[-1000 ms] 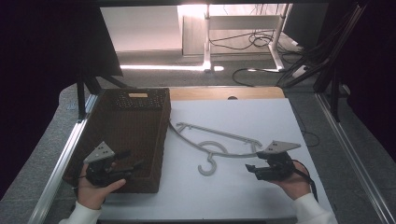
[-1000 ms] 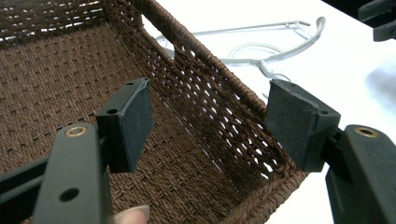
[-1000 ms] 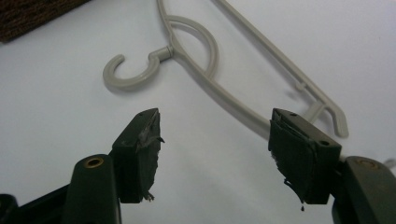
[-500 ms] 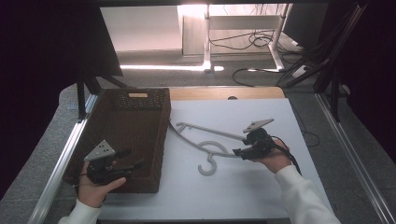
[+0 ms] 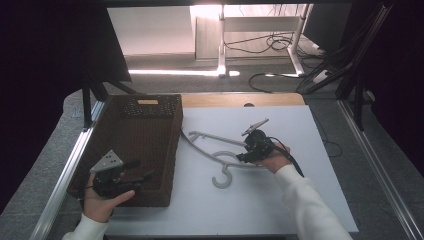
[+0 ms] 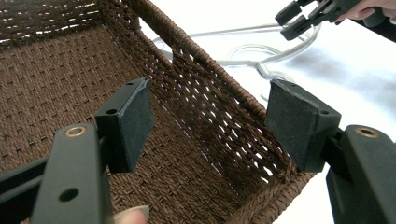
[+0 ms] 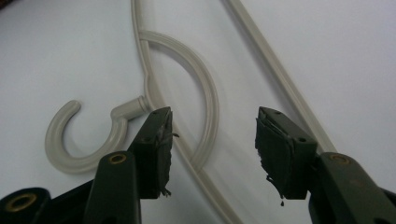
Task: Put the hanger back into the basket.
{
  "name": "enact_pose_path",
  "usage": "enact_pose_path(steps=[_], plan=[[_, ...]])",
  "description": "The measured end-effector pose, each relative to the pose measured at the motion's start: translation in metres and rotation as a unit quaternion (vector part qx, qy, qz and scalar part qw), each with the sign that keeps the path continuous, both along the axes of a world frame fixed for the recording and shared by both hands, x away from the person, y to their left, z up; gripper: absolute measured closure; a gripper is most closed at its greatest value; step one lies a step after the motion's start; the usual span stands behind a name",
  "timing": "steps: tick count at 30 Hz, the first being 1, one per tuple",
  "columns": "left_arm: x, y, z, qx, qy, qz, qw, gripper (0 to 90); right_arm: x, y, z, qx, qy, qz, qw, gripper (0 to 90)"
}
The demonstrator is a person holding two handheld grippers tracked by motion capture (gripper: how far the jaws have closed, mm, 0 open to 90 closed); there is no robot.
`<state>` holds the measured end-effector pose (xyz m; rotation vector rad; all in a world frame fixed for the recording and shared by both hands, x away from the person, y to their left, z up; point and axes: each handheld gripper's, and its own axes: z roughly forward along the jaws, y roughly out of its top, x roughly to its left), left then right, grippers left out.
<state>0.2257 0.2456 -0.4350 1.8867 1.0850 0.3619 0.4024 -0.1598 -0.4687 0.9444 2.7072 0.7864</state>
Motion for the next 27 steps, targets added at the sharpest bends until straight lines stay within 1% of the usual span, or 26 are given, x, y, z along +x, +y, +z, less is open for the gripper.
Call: enact_pose_path(steps=[1,4,5,7,10,15,17,20,21,22,24,25,27], plan=[[0.000,0.000,0.000,0.000,0.000,0.001,1.0000,31.3,0.003,0.003,-0.002,-0.001,0.005,0.000,1.0000,48.9],[0.000,0.000,0.000,0.000,0.000,0.001,1.0000,31.3,0.006,0.007,-0.005,-0.007,0.008,-0.001,0.9999,50.3],[0.000,0.000,0.000,0.000,0.000,0.000,1.0000,31.3,0.009,0.010,-0.008,-0.013,0.013,-0.002,0.9998,51.7],[0.000,0.000,0.000,0.000,0.000,0.000,1.0000,31.3,0.010,0.012,-0.009,-0.017,0.015,-0.004,0.9997,52.4],[0.000,0.000,0.000,0.001,0.001,0.000,1.0000,31.3,0.015,0.019,-0.015,-0.028,0.023,0.000,0.9993,55.8],[0.001,0.001,-0.001,0.001,0.001,0.001,1.0000,31.2,0.018,0.025,-0.019,-0.038,0.026,0.005,0.9989,59.7],[0.001,0.001,-0.001,0.000,0.002,0.001,1.0000,31.2,0.020,0.029,-0.022,-0.049,0.027,0.008,0.9984,62.4],[0.001,0.001,-0.001,0.000,0.002,0.001,1.0000,31.2,0.022,0.031,-0.025,-0.060,0.027,0.013,0.9978,65.1],[0.001,0.001,-0.001,0.000,0.002,0.001,1.0000,31.2,0.022,0.031,-0.025,-0.060,0.027,0.013,0.9978,65.1],[0.001,0.001,-0.001,0.000,0.002,0.001,1.0000,31.2,0.022,0.033,-0.026,-0.066,0.028,0.016,0.9973,66.8],[0.001,0.001,-0.001,0.001,0.002,0.001,1.0000,31.2,0.023,0.034,-0.027,-0.069,0.029,0.017,0.9971,67.4],[0.001,0.001,-0.002,0.000,0.002,0.001,1.0000,31.2,0.023,0.035,-0.028,-0.078,0.028,0.023,0.9963,69.2],[0.001,0.001,-0.002,0.001,0.002,0.001,1.0000,31.2,0.024,0.036,-0.029,-0.083,0.028,0.026,0.9958,70.9]])
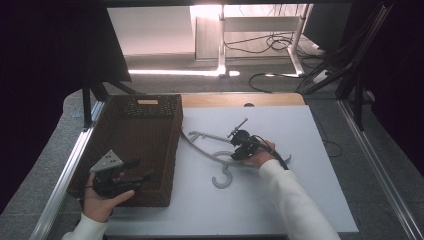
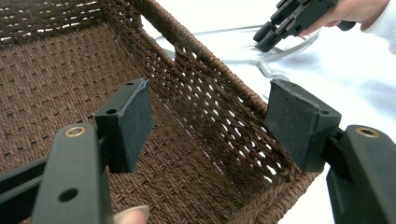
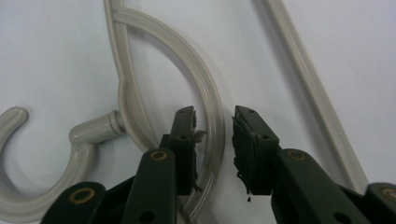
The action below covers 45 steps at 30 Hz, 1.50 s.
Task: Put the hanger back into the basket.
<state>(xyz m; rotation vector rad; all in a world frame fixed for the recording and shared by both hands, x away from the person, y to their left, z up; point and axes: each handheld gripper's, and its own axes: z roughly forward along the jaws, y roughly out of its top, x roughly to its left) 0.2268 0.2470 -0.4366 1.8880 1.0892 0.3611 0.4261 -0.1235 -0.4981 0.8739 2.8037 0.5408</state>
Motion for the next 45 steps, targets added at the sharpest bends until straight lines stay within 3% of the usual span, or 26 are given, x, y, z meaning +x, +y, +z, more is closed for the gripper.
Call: enact_pose_path(steps=[10,29,35,40,43,45], plan=[[0.000,0.000,0.000,0.001,0.001,-0.001,1.0000,31.1,0.003,0.005,-0.002,-0.014,0.004,0.014,0.9998,79.1],[0.001,0.001,0.000,-0.001,0.000,0.001,1.0000,31.1,0.004,0.002,0.002,-0.039,-0.009,0.031,0.9987,81.6],[0.001,0.001,0.000,-0.001,0.000,0.002,1.0000,31.1,0.003,-0.003,0.010,-0.020,-0.018,0.019,0.9995,81.7],[0.001,0.001,0.000,-0.001,0.000,0.001,1.0000,31.1,0.002,-0.010,0.025,0.010,-0.020,0.006,0.9997,81.7],[0.002,0.001,0.000,-0.002,0.001,0.002,1.0000,31.1,0.001,-0.018,0.042,0.038,-0.022,-0.012,0.9990,81.7],[0.002,0.001,0.000,-0.002,0.001,0.002,1.0000,31.1,0.001,-0.019,0.046,0.042,-0.024,-0.016,0.9987,81.7]])
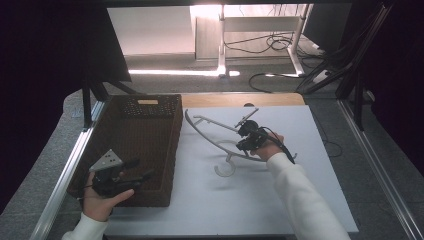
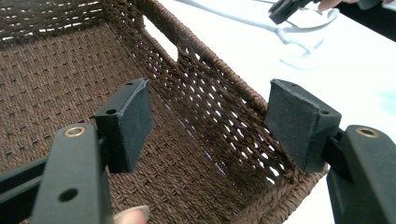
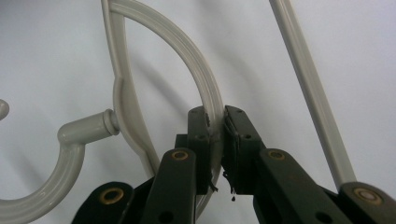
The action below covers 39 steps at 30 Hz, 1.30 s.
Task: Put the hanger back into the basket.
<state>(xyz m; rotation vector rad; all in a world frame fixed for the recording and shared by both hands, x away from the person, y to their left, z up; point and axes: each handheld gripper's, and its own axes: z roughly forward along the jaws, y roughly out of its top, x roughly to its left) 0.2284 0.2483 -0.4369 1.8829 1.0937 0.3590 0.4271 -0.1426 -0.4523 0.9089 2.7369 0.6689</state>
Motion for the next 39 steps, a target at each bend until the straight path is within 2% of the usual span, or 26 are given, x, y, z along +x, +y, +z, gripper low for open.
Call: enact_pose_path(steps=[2,3,5,6,7,8,10,14,16,17,19,20,22,24,25,26,27,28,31,33,34,35,36,37,38,39], plan=[[0.000,0.000,0.000,0.000,0.000,-0.001,1.0000,31.1,0.000,-0.004,0.009,0.015,-0.003,-0.010,0.9998,81.7],[0.000,-0.001,0.000,0.000,0.000,-0.001,1.0000,31.1,-0.002,-0.007,0.017,0.030,-0.005,-0.017,0.9994,81.7],[0.000,-0.001,0.000,-0.001,0.000,-0.001,1.0000,31.1,-0.002,-0.008,0.021,0.038,-0.005,-0.021,0.9990,81.7],[0.000,-0.001,0.001,-0.001,-0.001,-0.001,1.0000,31.1,-0.004,-0.010,0.028,0.051,-0.007,-0.028,0.9983,81.7],[0.000,-0.001,0.001,-0.002,-0.001,-0.001,1.0000,31.1,-0.004,-0.010,0.028,0.051,-0.007,-0.028,0.9983,81.7],[0.000,-0.001,0.001,-0.002,-0.001,-0.001,1.0000,31.2,-0.006,-0.011,0.035,0.066,-0.009,-0.032,0.9973,81.7],[0.000,-0.001,0.001,-0.003,-0.002,-0.001,1.0000,31.2,-0.007,-0.011,0.038,0.070,-0.009,-0.034,0.9969,81.7],[0.000,-0.003,0.002,-0.003,-0.002,-0.003,1.0000,31.2,-0.011,-0.012,0.052,0.098,-0.010,-0.044,0.9942,81.6],[0.000,-0.003,0.002,-0.003,-0.003,-0.003,1.0000,31.2,-0.011,-0.012,0.053,0.102,-0.010,-0.047,0.9936,81.6],[0.000,-0.004,0.002,-0.003,-0.003,-0.004,1.0000,31.2,-0.012,-0.013,0.056,0.115,-0.008,-0.055,0.9919,81.6],[-0.001,-0.005,0.003,-0.003,-0.003,-0.004,1.0000,31.2,-0.012,-0.013,0.058,0.120,-0.008,-0.058,0.9910,81.6],[-0.001,-0.005,0.003,-0.003,-0.003,-0.005,1.0000,31.2,-0.013,-0.013,0.061,0.132,-0.005,-0.064,0.9892,81.6],[0.000,-0.006,0.004,-0.004,-0.004,-0.007,1.0000,31.2,-0.013,-0.013,0.063,0.136,-0.004,-0.066,0.9884,81.6],[0.000,-0.008,0.004,-0.003,-0.004,-0.008,1.0000,31.2,-0.016,-0.013,0.069,0.156,0.000,-0.073,0.9850,81.6],[0.000,-0.009,0.004,-0.004,-0.004,-0.010,0.9999,31.2,-0.016,-0.013,0.069,0.156,0.000,-0.073,0.9850,81.6],[0.000,-0.010,0.004,-0.004,-0.005,-0.011,0.9999,31.2,-0.016,-0.013,0.071,0.165,0.001,-0.074,0.9835,81.6],[0.001,-0.011,0.005,-0.004,-0.005,-0.012,0.9999,31.2,-0.017,-0.013,0.073,0.175,0.004,-0.077,0.9816,81.6],[0.001,-0.014,0.005,-0.006,-0.005,-0.015,0.9999,31.2,-0.017,-0.014,0.077,0.194,0.009,-0.081,0.9776,81.5],[0.002,-0.017,0.006,-0.009,-0.005,-0.019,0.9998,31.3,-0.018,-0.014,0.078,0.205,0.011,-0.086,0.9750,81.5],[0.003,-0.021,0.007,-0.017,-0.004,-0.026,0.9995,31.3,-0.018,-0.015,0.079,0.215,0.012,-0.092,0.9722,81.5],[0.004,-0.024,0.007,-0.021,-0.004,-0.029,0.9994,31.3,-0.018,-0.015,0.079,0.228,0.016,-0.098,0.9686,81.5],[0.006,-0.031,0.009,-0.030,-0.004,-0.037,0.9988,31.2,-0.018,-0.015,0.079,0.235,0.019,-0.101,0.9667,81.5],[0.008,-0.035,0.011,-0.035,-0.005,-0.041,0.9985,31.2,-0.018,-0.015,0.078,0.240,0.022,-0.102,0.9652,81.5],[0.008,-0.035,0.011,-0.035,-0.005,-0.041,0.9985,31.2,-0.018,-0.015,0.078,0.240,0.022,-0.102,0.9652,81.5],[0.009,-0.039,0.012,-0.041,-0.005,-0.046,0.9981,31.2,-0.018,-0.014,0.078,0.249,0.026,-0.106,0.9623,81.5],[0.010,-0.042,0.013,-0.046,-0.005,-0.050,0.9976,31.2,-0.018,-0.014,0.078,0.249,0.026,-0.106,0.9623,81.5]])
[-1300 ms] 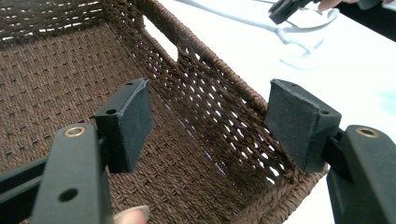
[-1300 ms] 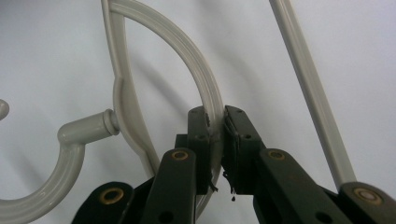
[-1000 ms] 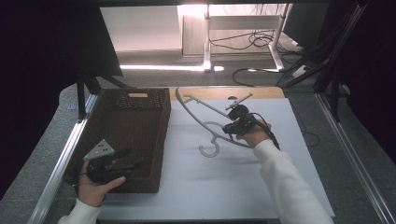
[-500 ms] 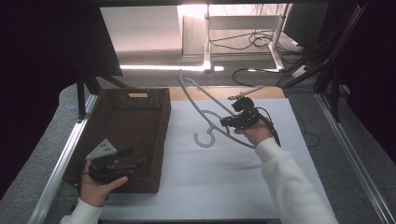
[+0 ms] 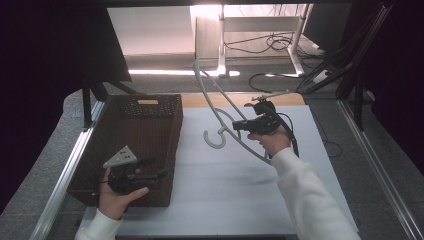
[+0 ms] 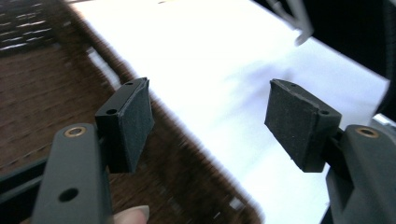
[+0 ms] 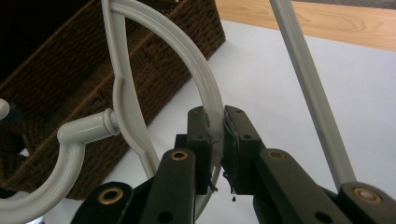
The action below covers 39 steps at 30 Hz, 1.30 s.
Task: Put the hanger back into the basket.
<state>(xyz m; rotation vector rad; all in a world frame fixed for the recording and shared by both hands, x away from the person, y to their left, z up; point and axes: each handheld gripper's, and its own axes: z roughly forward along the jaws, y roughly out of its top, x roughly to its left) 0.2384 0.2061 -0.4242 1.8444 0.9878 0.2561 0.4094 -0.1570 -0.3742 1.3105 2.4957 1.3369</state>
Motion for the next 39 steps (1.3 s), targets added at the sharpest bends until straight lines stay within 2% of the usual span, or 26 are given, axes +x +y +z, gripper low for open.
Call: enact_pose_path(steps=[1,2,5,12,20,24,28,30,32,39], plan=[[0.003,-0.007,0.001,-0.013,0.002,-0.007,0.9999,31.3,0.000,0.002,0.000,0.007,0.003,-0.001,1.0000,81.5],[0.003,-0.007,0.001,-0.013,0.002,-0.007,0.9999,31.5,0.000,0.002,0.000,0.007,0.003,-0.001,1.0000,81.5],[0.009,-0.017,0.002,-0.039,0.010,-0.023,0.9989,33.9,-0.001,0.005,-0.001,0.027,0.008,0.000,0.9996,81.5],[0.013,-0.034,0.002,-0.040,0.014,-0.034,0.9985,35.0,-0.002,0.011,-0.004,0.051,0.019,0.005,0.9985,81.5],[0.022,-0.054,0.000,-0.056,0.023,-0.037,0.9975,34.9,-0.002,0.016,-0.007,0.077,0.027,0.004,0.9967,81.5],[0.028,-0.068,-0.001,-0.066,0.029,-0.039,0.9966,35.0,-0.002,0.018,-0.008,0.097,0.035,-0.003,0.9947,81.5],[0.032,-0.076,-0.002,-0.070,0.033,-0.042,0.9961,35.0,-0.002,0.018,-0.009,0.105,0.036,-0.005,0.9938,81.5],[0.034,-0.080,-0.003,-0.073,0.035,-0.043,0.9958,35.3,-0.002,0.019,-0.010,0.119,0.043,-0.009,0.9919,81.5],[0.036,-0.084,-0.004,-0.076,0.038,-0.043,0.9954,35.4,-0.002,0.018,-0.010,0.123,0.044,-0.010,0.9914,81.5],[0.049,-0.100,-0.012,-0.103,0.058,-0.038,0.9923,37.6,-0.003,0.020,-0.012,0.148,0.051,-0.017,0.9876,81.5]])
